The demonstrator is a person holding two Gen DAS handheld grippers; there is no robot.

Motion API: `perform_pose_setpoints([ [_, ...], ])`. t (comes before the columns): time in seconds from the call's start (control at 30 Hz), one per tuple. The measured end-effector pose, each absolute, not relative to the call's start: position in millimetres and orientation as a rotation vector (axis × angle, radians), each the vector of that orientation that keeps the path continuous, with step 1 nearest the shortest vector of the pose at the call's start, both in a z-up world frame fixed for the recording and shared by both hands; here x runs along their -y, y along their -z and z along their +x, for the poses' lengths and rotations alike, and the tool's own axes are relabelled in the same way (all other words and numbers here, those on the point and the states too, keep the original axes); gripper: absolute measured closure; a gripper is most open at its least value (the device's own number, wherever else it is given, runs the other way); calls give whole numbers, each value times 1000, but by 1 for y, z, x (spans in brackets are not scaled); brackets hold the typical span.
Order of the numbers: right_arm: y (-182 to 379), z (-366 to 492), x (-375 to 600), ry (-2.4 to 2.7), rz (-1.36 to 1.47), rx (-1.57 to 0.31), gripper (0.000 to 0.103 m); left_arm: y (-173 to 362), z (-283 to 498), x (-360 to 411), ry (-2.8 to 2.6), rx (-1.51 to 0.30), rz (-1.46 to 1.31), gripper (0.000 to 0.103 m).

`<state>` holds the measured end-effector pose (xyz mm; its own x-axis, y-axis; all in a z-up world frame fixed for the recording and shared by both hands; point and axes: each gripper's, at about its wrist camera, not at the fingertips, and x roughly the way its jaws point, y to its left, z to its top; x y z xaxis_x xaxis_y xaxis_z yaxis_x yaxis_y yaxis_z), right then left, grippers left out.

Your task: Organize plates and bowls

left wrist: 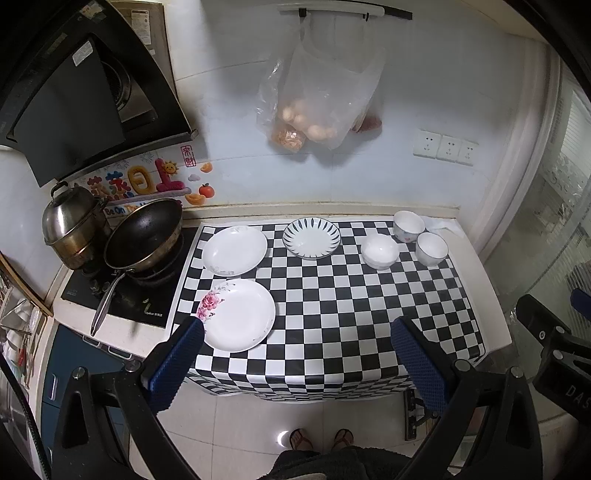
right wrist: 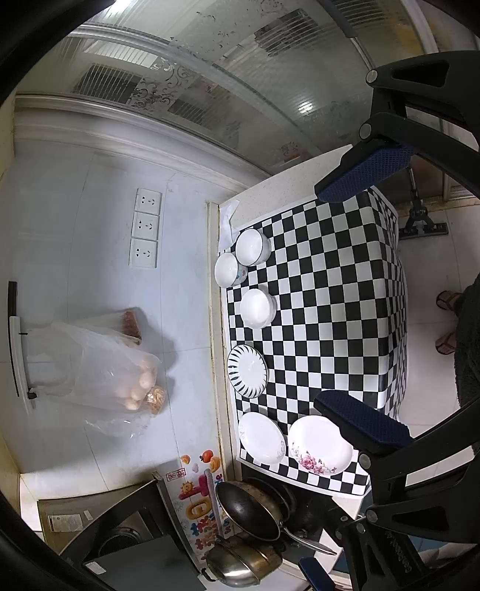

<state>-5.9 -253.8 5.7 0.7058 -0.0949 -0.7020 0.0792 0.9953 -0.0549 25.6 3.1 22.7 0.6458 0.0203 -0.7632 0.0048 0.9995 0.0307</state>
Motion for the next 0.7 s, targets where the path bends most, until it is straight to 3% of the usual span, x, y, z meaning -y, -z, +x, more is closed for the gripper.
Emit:
perform_pose_setpoints([
  [0.7, -7, 1, 255, 101, -17, -782, 0, -20, 24, -5, -12, -860, 27, 0],
])
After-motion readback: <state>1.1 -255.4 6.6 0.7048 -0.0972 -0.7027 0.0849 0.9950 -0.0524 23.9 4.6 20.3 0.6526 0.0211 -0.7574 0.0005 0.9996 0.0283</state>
